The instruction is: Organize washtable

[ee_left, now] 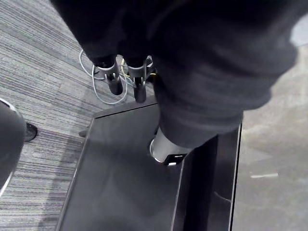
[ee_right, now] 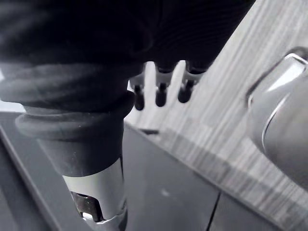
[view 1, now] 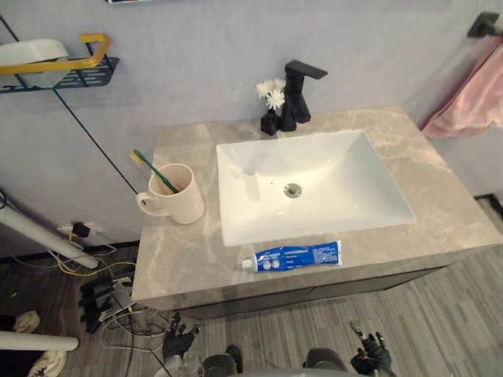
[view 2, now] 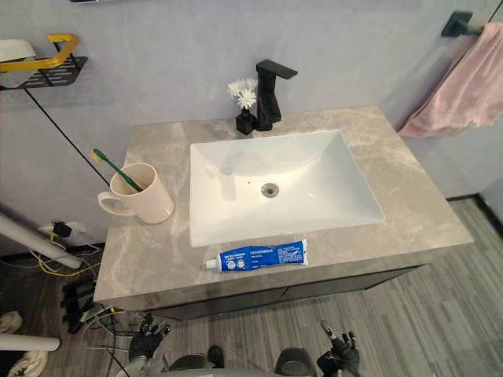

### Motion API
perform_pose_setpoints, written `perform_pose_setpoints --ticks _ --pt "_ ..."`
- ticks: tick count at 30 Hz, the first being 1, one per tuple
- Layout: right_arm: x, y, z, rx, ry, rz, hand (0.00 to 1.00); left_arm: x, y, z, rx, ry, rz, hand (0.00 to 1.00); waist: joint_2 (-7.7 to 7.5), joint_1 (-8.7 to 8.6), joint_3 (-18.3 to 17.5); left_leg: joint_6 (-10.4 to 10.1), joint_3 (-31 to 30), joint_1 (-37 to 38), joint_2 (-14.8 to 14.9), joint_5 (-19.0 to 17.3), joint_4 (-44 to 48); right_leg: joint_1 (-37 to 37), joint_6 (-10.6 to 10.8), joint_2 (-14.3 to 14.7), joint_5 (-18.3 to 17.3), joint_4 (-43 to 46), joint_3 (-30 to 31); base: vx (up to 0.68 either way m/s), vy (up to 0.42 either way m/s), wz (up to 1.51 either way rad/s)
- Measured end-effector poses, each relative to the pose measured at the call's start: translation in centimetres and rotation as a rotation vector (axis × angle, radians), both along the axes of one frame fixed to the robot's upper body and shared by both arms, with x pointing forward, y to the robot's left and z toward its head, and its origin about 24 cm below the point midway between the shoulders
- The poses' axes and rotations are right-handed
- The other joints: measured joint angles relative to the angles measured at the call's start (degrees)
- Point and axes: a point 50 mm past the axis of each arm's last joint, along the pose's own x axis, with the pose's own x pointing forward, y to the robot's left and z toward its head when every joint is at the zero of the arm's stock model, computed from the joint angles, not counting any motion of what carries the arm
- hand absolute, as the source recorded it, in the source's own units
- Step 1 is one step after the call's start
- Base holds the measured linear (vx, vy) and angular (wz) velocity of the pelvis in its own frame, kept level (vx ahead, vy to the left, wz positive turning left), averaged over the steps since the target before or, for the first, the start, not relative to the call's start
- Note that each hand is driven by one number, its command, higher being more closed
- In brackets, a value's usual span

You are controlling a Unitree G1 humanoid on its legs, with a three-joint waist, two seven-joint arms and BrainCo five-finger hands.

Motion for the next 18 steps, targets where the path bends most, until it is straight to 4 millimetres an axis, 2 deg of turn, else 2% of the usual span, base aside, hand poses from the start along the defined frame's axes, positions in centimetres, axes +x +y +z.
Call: perform_pose_setpoints --ticks 1,2,6,9,11,12,14,15,16,18 --pt "0.2 -0.1 0.1 -0.004 -0.004 0.002 0.00 0.2 -0.1 0.1 -0.001 -0.008 0.002 0.00 -0.26 0.37 -0.3 -0.2 -0.3 -0.1 -0.1 0.3 -0.4 0.4 -0.2 -0.2 -0.5 -1.3 -0.4 -0.02 -0.132 0.23" --pt "0.8 -0.4 0.3 -0.013 -0.020 0.010 0.00 0.5 -0.4 0.1 -0.011 -0.021 0.004 0.00 0.83 0.89 -0.1 -0.6 -0.9 -0.2 0.3 1.6 -1.6 0.5 -0.4 0.1 -0.4 -2.3 -0.9 -0.06 -0.143 0.27" --pt "1.1 -0.5 0.5 -0.040 -0.025 0.065 0.00 1.1 -1.3 0.2 -0.039 -0.042 0.015 0.00 2.84 0.77 0.3 -2.1 -6.9 -1.5 0.8 5.0 -5.7 2.0 -1.4 1.7 0.9 -5.4 -7.3 -0.04 -0.116 0.69" --pt "1.8 -0.6 0.9 -0.049 -0.054 0.077 0.00 1.5 -1.2 0.3 -0.042 -0.059 0.025 0.00 2.70 1.12 0.7 -2.5 -9.4 -5.2 0.9 5.9 -3.3 1.9 -1.9 2.0 0.7 -4.9 -11.7 0.00 -0.072 0.77" --pt "2.9 -0.7 1.5 -0.055 -0.103 0.088 0.00 1.6 -1.2 0.4 -0.046 -0.065 0.028 0.00 1.61 1.21 1.5 -3.1 -10.1 -6.2 0.8 9.2 -5.5 1.8 -2.8 1.6 1.1 -5.2 -13.8 0.00 -0.053 0.62" --pt "3.1 -0.6 1.6 -0.052 -0.114 0.086 0.00 1.5 -1.3 0.4 -0.047 -0.065 0.028 0.00 1.37 1.24 1.6 -2.7 -9.4 -6.3 0.8 8.9 -5.7 1.6 -3.1 1.3 1.4 -5.6 -15.0 -0.06 0.064 0.39" --pt "2.6 -0.9 1.5 -0.052 -0.118 0.043 0.00 1.4 -0.7 0.4 -0.051 -0.070 0.060 0.00 0.43 0.98 2.5 -0.1 -0.5 -6.1 1.6 -0.5 6.8 3.6 -2.8 0.0 1.5 -5.8 -16.3 -0.03 0.114 0.17" --pt "2.3 -1.0 1.4 -0.051 -0.113 0.033 0.00 1.3 -0.7 0.4 -0.058 -0.072 0.069 0.00 0.76 0.88 2.5 -0.4 0.1 -5.3 1.7 -1.0 5.8 4.3 -2.4 0.1 1.6 -6.2 -16.2 0.03 0.110 0.01" --pt "1.7 -1.3 1.3 -0.046 -0.104 -0.001 0.00 1.4 -0.7 0.5 -0.062 -0.083 0.074 0.00 1.43 0.60 2.2 0.3 0.7 -3.9 1.2 -1.2 3.0 4.9 -1.8 0.1 2.0 -7.1 -16.1 0.02 0.091 0.02" --pt "0.5 -0.4 0.6 0.005 -0.071 -0.042 0.00 1.3 -0.4 0.4 -0.057 -0.082 0.077 0.00 0.50 0.11 1.5 0.8 0.8 -1.2 -1.2 3.3 -5.2 4.7 -1.6 -0.5 3.5 -10.0 -15.4 0.02 0.079 0.03"
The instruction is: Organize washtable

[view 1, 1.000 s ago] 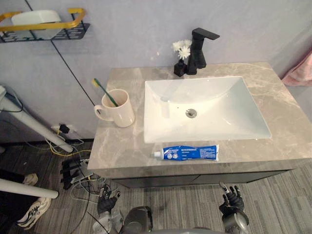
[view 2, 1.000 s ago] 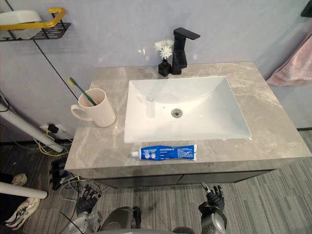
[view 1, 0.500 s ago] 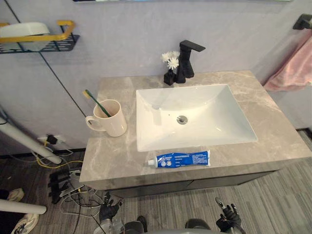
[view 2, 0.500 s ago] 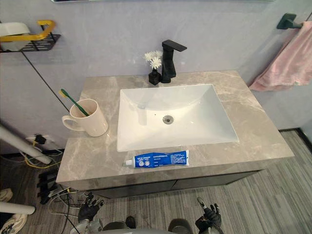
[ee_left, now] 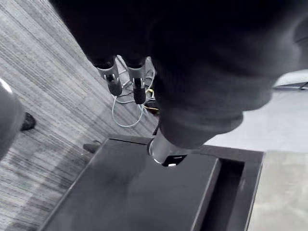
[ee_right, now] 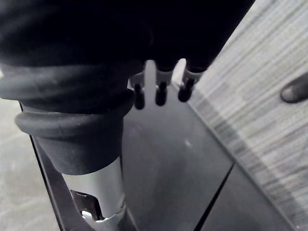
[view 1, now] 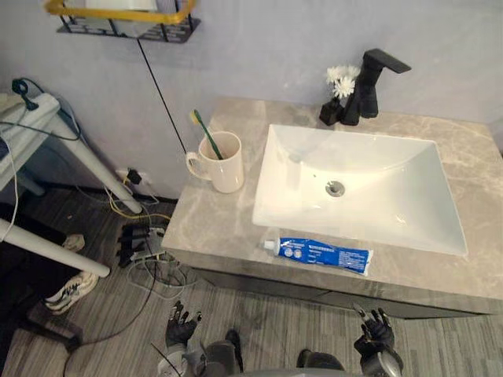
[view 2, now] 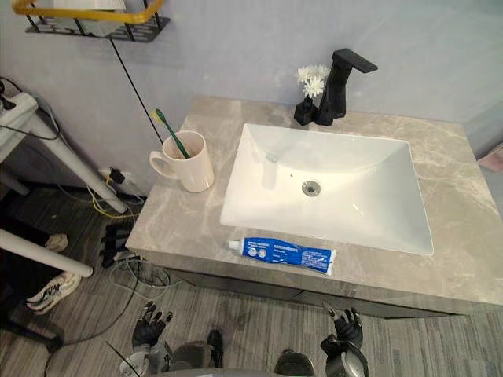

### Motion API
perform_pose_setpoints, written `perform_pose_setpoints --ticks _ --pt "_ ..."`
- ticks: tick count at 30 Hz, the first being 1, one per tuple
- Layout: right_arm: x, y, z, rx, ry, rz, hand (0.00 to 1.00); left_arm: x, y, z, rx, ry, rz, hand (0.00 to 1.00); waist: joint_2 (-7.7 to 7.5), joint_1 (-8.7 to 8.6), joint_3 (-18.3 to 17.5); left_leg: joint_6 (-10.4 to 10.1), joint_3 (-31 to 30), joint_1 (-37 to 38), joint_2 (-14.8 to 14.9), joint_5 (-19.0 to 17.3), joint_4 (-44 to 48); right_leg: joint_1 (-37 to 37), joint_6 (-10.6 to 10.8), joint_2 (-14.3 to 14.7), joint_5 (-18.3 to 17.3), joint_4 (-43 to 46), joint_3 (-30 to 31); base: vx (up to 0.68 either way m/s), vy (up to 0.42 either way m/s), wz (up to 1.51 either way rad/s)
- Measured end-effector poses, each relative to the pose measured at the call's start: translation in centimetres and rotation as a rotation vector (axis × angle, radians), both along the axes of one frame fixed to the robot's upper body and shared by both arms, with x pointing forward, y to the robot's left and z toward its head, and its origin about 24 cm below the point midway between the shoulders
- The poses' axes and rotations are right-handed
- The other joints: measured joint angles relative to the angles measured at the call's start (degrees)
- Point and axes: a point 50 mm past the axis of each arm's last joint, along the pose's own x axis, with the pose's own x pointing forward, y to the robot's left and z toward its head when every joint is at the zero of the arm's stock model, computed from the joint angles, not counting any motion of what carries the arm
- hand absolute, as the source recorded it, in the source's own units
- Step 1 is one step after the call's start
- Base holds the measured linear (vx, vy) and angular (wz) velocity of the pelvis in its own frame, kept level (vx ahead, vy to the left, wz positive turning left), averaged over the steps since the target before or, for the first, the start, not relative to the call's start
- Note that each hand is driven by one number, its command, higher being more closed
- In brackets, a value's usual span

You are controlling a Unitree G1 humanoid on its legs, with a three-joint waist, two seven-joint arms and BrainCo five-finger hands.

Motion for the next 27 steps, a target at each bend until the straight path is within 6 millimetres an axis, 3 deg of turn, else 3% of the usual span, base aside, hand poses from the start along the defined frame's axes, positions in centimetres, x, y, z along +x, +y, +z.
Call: perform_pose_setpoints --ticks 1,3,14,21,22,27 --pt "-0.7 0.4 -0.4 0.027 0.025 -0.015 0.00 -0.3 0.1 -0.2 -0.004 0.013 0.004 0.00 -0.71 -0.40 -0.4 0.4 -0.3 1.5 -0.9 2.8 -5.1 0.1 0.3 -0.2 0.7 -1.4 0.3 0.03 0.070 0.10" --pt "-2.0 0.6 -1.1 0.045 0.075 -0.033 0.00 -1.2 -0.2 -1.1 -0.018 0.070 0.007 0.00 -0.51 -0.43 -0.3 1.0 -0.6 3.7 -1.7 5.4 -10.0 0.5 1.4 -0.4 1.5 -2.2 0.4 0.02 0.067 0.07" --pt "-3.3 1.6 -2.3 0.083 0.182 0.017 0.00 -3.4 0.3 -2.8 -0.015 0.197 0.015 0.00 0.11 -0.40 -0.5 0.7 1.2 7.1 -0.9 5.1 -10.5 3.1 0.5 1.1 1.0 -3.4 3.9 -0.03 0.000 -0.07" --pt "-4.0 1.4 -2.8 0.090 0.226 0.007 0.00 -3.4 0.5 -3.2 -0.011 0.231 0.013 0.00 0.08 -0.41 -1.1 -0.2 5.5 9.2 0.0 3.5 -10.5 3.6 0.3 2.2 2.6 -5.3 8.5 0.04 0.001 -0.35" --pt "-4.6 1.1 -3.1 0.094 0.269 0.013 0.00 -3.3 -0.1 -3.5 -0.018 0.253 -0.006 0.00 1.03 -0.46 -3.4 -0.4 6.4 11.8 -0.2 3.0 -10.5 6.2 0.0 2.3 3.6 -7.1 10.2 0.02 -0.001 -0.06" --pt "-4.7 1.1 -3.1 0.094 0.269 0.013 0.00 -3.3 -0.1 -3.5 -0.018 0.253 -0.006 0.00 1.04 -0.45 -3.4 -0.4 6.4 11.9 -0.2 3.0 -10.5 6.2 0.0 2.3 3.6 -7.0 10.2 0.00 0.000 0.00"
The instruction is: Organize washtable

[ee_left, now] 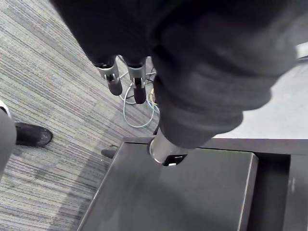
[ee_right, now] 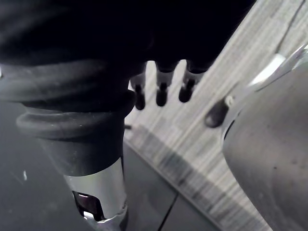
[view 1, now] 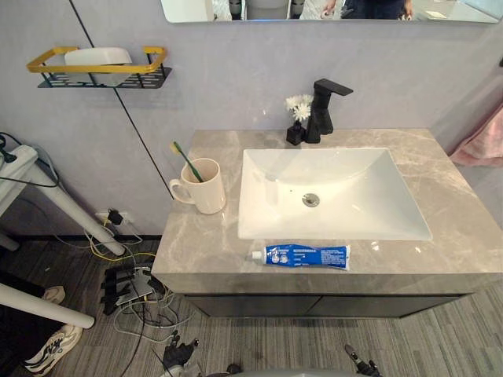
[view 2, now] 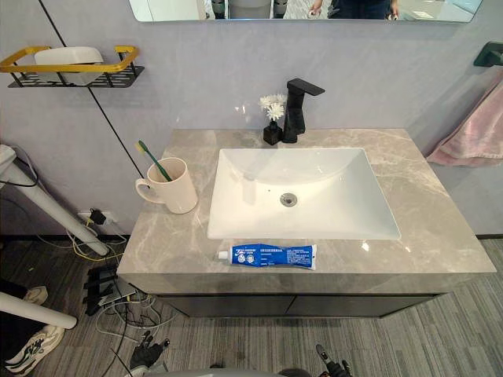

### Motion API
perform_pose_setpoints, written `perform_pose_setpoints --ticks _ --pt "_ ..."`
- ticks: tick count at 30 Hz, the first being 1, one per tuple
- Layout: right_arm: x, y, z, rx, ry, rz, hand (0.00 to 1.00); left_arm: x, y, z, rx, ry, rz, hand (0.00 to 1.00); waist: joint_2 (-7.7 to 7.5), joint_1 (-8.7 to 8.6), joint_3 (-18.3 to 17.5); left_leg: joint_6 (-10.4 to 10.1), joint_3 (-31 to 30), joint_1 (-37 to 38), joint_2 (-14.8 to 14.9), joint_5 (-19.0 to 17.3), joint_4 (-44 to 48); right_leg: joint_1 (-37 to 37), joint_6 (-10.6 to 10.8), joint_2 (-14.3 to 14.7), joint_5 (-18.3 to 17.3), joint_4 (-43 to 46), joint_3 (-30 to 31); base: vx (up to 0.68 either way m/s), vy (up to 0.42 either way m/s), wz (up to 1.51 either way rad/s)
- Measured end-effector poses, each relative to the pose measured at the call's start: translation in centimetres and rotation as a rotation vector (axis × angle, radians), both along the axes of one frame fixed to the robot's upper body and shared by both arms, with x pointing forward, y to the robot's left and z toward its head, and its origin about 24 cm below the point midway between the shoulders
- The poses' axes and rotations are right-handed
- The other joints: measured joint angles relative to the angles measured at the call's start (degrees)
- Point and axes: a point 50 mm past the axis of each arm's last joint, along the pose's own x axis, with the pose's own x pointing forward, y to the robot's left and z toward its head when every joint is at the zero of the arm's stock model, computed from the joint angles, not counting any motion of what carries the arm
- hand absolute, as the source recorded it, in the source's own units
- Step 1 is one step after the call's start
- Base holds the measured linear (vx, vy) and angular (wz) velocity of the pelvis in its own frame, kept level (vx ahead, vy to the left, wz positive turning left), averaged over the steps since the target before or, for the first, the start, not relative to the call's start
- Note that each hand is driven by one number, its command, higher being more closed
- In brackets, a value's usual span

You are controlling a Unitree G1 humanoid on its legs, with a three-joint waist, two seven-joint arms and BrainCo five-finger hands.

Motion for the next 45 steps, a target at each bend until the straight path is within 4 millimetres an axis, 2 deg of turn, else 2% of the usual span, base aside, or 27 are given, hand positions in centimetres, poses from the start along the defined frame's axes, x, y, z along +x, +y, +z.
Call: perform_pose_setpoints --ticks 6,9,13,14,17,18,21,25,29,32,37,39,40,41,42,44,45 --pt "0.1 0.0 0.0 -0.019 0.008 0.054 0.00 0.0 0.0 0.0 -0.009 -0.001 0.023 0.00 -0.10 0.08 0.0 0.0 0.0 -0.1 0.1 0.0 0.0 0.1 0.1 0.0 0.0 -0.4 -0.5 0.00 0.000 0.00" --pt "1.2 0.0 0.6 -0.037 -0.048 0.073 0.00 -0.3 0.4 -0.1 -0.013 0.009 0.059 0.00 -0.83 0.21 0.4 -0.2 0.2 -0.1 0.3 -0.3 0.0 0.5 0.3 0.1 0.3 -1.4 -0.7 0.00 -0.010 -0.02" --pt "3.8 -1.9 3.2 -0.131 -0.232 0.045 0.00 -0.8 1.0 -0.2 -0.018 0.016 0.129 0.00 -1.26 0.31 0.5 -0.7 1.8 -0.1 1.2 -0.9 0.3 0.1 0.3 0.6 0.9 -2.2 0.4 0.03 -0.041 -0.21" --pt "4.8 -3.0 4.5 -0.176 -0.308 0.012 0.00 -0.9 1.3 -0.2 -0.015 0.016 0.144 0.00 -1.42 0.25 0.4 -0.9 2.3 0.0 1.6 -1.1 0.4 -0.1 0.2 1.0 1.2 -2.3 0.3 0.05 -0.051 -0.20" --pt "5.7 -5.5 6.9 -0.289 -0.417 -0.067 0.00 -0.9 1.6 -0.1 -0.010 0.015 0.168 0.00 -2.00 0.28 0.1 -1.3 3.8 0.2 2.2 -1.4 0.5 -0.4 0.3 2.0 2.6 -3.4 -0.1 0.03 -0.059 -0.28" --pt "5.6 -6.0 7.3 -0.313 -0.430 -0.087 0.00 -0.9 1.6 -0.1 -0.007 0.015 0.170 0.00 -2.18 0.24 0.2 -1.3 4.0 0.2 2.3 -1.4 0.5 -0.5 0.3 2.0 2.6 -3.4 -0.1 0.03 -0.070 -0.19" --pt "4.0 -9.3 9.3 -0.455 -0.448 -0.204 0.00 -0.8 1.6 -0.1 -0.006 0.013 0.171 0.00 -2.10 0.05 0.2 -1.3 4.5 0.2 2.7 -1.4 0.5 -1.0 0.3 2.1 3.2 -3.3 -0.1 0.01 -0.046 -0.12" --pt "2.4 -11.8 10.4 -0.554 -0.417 -0.304 0.00 -0.8 1.7 -0.1 -0.005 0.011 0.175 0.00 -1.92 -0.16 0.1 -1.3 4.5 0.2 2.7 -1.6 0.5 -1.3 0.4 2.0 3.4 -3.2 -0.2 -0.04 -0.041 -0.06" --pt "2.2 -13.2 12.4 -0.655 -0.444 -0.352 0.00 -0.8 1.6 -0.1 -0.004 0.012 0.171 0.00 -1.77 -0.17 0.0 -1.3 4.5 -0.2 2.4 -1.7 0.5 -2.0 0.4 1.7 3.4 -3.2 -1.0 -0.09 -0.036 -0.06" --pt "2.1 -14.8 14.8 -0.781 -0.478 -0.377 0.00 -1.1 1.4 -0.2 -0.006 0.019 0.167 0.00 -1.56 -0.33 -0.1 -1.3 3.6 -0.6 1.9 -1.7 0.5 -2.1 0.5 1.1 3.3 -2.9 -1.8 -0.07 -0.016 0.12" --pt "3.6 -16.8 18.8 -0.933 -0.583 -0.371 0.00 -1.5 1.4 -0.2 -0.007 0.029 0.159 0.00 -1.69 -0.39 -0.2 -1.2 2.8 -0.8 1.1 -1.6 0.5 -2.4 0.7 0.6 3.2 -2.2 -2.4 -0.02 0.001 0.07" --pt "4.9 -18.0 22.1 -1.031 -0.685 -0.354 0.00 -1.5 1.4 -0.2 -0.012 0.025 0.150 0.00 -1.92 -0.34 -0.4 -0.8 2.2 -1.1 0.9 -1.3 0.5 -2.5 0.7 0.3 3.2 -2.1 -3.0 0.00 -0.009 0.12" --pt "5.3 -18.2 23.1 -1.058 -0.715 -0.340 0.00 -1.6 1.5 -0.2 -0.011 0.026 0.150 0.00 -2.00 -0.32 -0.4 -0.8 2.0 -1.1 0.9 -1.3 0.5 -2.5 0.7 0.2 3.2 -2.1 -3.1 0.01 -0.019 0.08" --pt "6.4 -18.8 25.5 -1.124 -0.786 -0.304 0.00 -1.7 1.6 -0.2 -0.006 0.029 0.148 0.00 -2.26 -0.22 -0.6 -0.7 1.8 -1.2 0.8 -1.3 0.5 -2.5 0.8 0.2 3.2 -2.0 -3.3 0.01 -0.019 0.06" --pt "7.1 -19.0 26.9 -1.166 -0.824 -0.275 0.00 -1.8 1.8 -0.2 -0.003 0.031 0.148 0.00 -2.44 -0.15 -0.7 -0.7 1.6 -1.3 0.8 -1.3 0.5 -2.5 0.8 0.1 3.2 -2.0 -3.4 0.01 -0.021 0.08" --pt "9.0 -18.8 30.1 -1.259 -0.913 -0.131 0.00 -2.0 2.0 -0.2 -0.001 0.032 0.129 0.00 -2.91 -0.10 -1.1 -0.7 1.5 -1.6 0.7 -1.2 0.5 -2.7 0.8 0.1 3.2 -2.0 -3.5 0.00 -0.021 0.04" --pt "9.5 -18.6 31.0 -1.282 -0.939 -0.076 0.00 -2.0 2.1 -0.2 -0.001 0.032 0.126 0.00 -2.96 -0.08 -1.3 -0.7 1.5 -1.8 0.7 -1.2 0.5 -3.0 0.8 0.1 3.2 -1.9 -3.5 0.00 0.000 0.00"
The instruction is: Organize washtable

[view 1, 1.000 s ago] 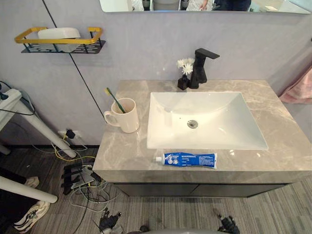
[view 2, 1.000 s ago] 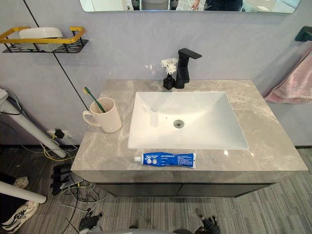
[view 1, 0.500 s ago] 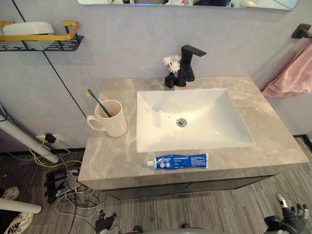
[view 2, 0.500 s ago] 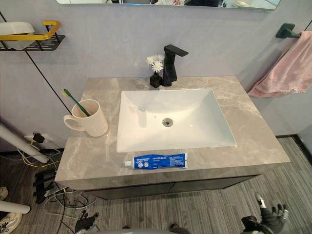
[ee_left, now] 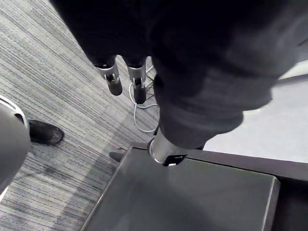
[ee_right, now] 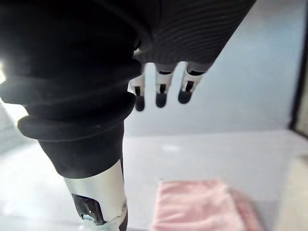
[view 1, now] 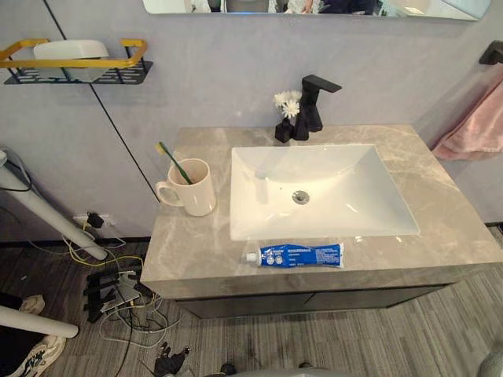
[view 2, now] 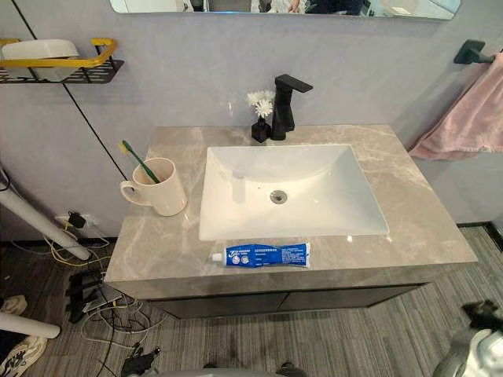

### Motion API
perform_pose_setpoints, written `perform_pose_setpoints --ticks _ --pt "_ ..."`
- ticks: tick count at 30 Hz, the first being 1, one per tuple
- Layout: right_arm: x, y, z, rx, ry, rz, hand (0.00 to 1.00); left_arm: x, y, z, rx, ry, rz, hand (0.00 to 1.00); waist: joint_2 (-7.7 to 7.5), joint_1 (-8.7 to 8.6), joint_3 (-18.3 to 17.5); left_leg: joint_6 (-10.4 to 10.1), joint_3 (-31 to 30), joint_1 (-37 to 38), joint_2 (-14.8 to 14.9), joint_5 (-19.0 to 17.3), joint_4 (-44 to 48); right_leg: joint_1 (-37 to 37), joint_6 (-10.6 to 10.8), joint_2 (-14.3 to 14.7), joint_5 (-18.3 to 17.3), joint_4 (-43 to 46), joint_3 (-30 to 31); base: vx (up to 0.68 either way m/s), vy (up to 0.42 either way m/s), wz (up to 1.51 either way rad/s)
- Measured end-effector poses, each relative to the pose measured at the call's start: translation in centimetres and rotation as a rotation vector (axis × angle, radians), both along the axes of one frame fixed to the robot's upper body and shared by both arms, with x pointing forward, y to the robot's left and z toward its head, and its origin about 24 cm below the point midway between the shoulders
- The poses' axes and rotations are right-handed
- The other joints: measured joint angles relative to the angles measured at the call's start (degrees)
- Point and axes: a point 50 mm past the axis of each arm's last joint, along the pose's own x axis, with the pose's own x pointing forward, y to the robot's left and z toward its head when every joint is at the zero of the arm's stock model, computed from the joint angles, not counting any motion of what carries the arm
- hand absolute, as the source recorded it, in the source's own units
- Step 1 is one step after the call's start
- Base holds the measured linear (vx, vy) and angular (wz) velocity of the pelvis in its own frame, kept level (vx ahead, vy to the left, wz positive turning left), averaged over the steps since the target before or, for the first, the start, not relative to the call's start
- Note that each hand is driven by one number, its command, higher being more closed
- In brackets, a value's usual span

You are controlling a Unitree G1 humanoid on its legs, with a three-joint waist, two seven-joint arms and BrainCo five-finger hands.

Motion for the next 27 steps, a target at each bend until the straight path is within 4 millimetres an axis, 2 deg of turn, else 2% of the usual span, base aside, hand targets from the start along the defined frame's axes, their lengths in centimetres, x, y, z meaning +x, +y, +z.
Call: perform_pose_setpoints --ticks 1,4,9,13,18,27 --pt "1.0 0.6 1.7 -0.097 0.021 0.071 0.00 0.0 0.1 0.0 0.001 -0.003 -0.007 0.00 0.19 -0.01 -0.3 0.0 -0.1 -0.1 0.0 0.0 0.0 -0.1 0.0 0.0 0.0 0.0 -0.1 0.00 0.000 0.00" --pt "2.9 2.6 4.4 -0.286 0.080 0.251 0.00 0.1 0.1 0.1 -0.005 -0.014 -0.020 0.00 -0.55 -0.02 -0.5 0.0 -0.4 -0.2 -0.1 0.0 0.0 -0.1 0.0 0.1 0.0 0.3 -0.7 0.00 -0.031 0.06" --pt "5.1 5.0 5.4 -0.443 0.200 0.488 0.00 0.2 0.0 0.1 -0.025 -0.029 -0.037 0.00 -1.18 -0.06 -0.7 0.0 -0.9 -0.2 -0.5 0.0 0.0 -0.1 0.0 -0.3 0.0 0.7 -1.3 -0.01 -0.017 0.05" --pt "6.9 7.4 4.6 -0.536 0.352 0.722 0.00 0.1 0.0 0.0 -0.038 -0.037 -0.041 0.00 -1.55 -0.16 -0.7 0.1 -1.0 -0.4 -0.8 0.1 0.0 -0.2 0.0 -0.6 0.0 0.7 -1.5 -0.01 -0.005 0.01" --pt "7.5 9.0 3.6 -0.595 0.506 0.935 0.00 0.0 0.0 0.0 -0.054 -0.051 -0.049 0.00 -1.71 -0.25 -0.7 0.6 -1.5 -1.2 -0.8 0.4 0.0 -0.7 0.0 -0.8 0.0 0.8 -2.3 -0.02 -0.024 0.04" --pt "7.7 11.1 0.3 -0.576 0.657 1.127 0.00 0.2 0.0 0.0 -0.066 -0.060 -0.089 0.00 -2.12 -0.34 -0.7 0.7 -1.5 -1.4 -1.0 0.5 0.0 -1.0 0.2 -1.2 0.1 0.9 -2.6 0.00 0.000 0.00"
